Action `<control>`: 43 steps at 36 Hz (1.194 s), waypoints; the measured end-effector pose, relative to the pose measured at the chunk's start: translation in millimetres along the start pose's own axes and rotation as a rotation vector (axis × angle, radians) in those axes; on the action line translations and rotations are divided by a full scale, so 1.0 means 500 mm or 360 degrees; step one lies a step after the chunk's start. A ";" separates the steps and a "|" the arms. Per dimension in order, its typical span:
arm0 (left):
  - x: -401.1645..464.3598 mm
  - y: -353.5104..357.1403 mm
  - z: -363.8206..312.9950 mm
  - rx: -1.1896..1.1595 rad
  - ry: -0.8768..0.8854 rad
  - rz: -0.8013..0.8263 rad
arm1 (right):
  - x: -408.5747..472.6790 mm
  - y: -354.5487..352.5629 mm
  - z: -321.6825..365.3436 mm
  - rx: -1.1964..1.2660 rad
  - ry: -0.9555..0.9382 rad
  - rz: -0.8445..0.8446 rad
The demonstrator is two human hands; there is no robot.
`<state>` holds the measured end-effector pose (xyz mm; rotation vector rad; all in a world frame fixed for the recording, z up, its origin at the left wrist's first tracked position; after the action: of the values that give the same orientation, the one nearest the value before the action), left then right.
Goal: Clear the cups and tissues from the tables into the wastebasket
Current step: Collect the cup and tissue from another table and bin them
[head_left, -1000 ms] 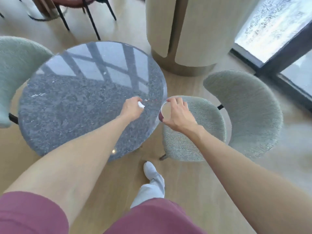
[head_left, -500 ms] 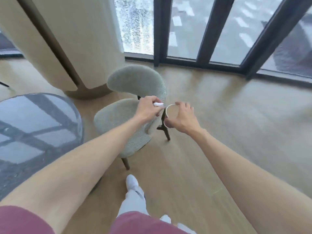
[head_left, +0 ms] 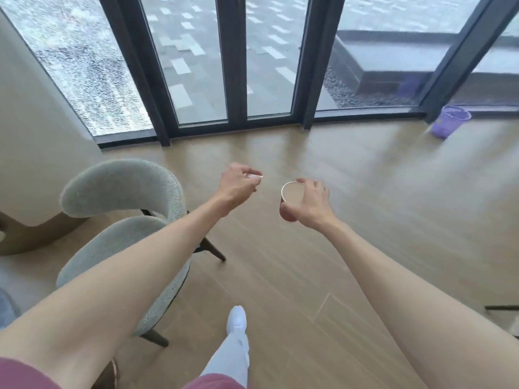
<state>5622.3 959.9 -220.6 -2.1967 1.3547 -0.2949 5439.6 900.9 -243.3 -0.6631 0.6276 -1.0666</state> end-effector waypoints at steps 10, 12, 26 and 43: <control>0.237 0.102 -0.073 -0.0393 0.0091 0.0224 | 0.205 -0.100 -0.065 -0.0007 0.0231 -0.0243; 0.283 0.117 -0.094 -0.0473 0.0101 0.0292 | 0.243 -0.120 -0.076 -0.0016 0.0271 -0.0275; 0.498 0.373 -0.275 -0.0380 0.0177 0.0705 | 0.396 -0.325 -0.237 0.0075 0.0516 -0.0543; 0.620 0.901 -0.681 -0.0217 0.0399 0.0955 | 0.567 -0.716 -0.645 0.0249 0.0575 -0.0739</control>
<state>5273.7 418.1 -212.6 -1.7808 2.1461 -0.2585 5095.5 460.9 -224.1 -0.4913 0.7077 -1.6749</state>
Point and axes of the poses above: each hand's wrist, its own x-axis towards the middle knuckle, its own y-axis out of the palm, z = x × y, the point moved 8 cm from there along x, towards the middle knuckle
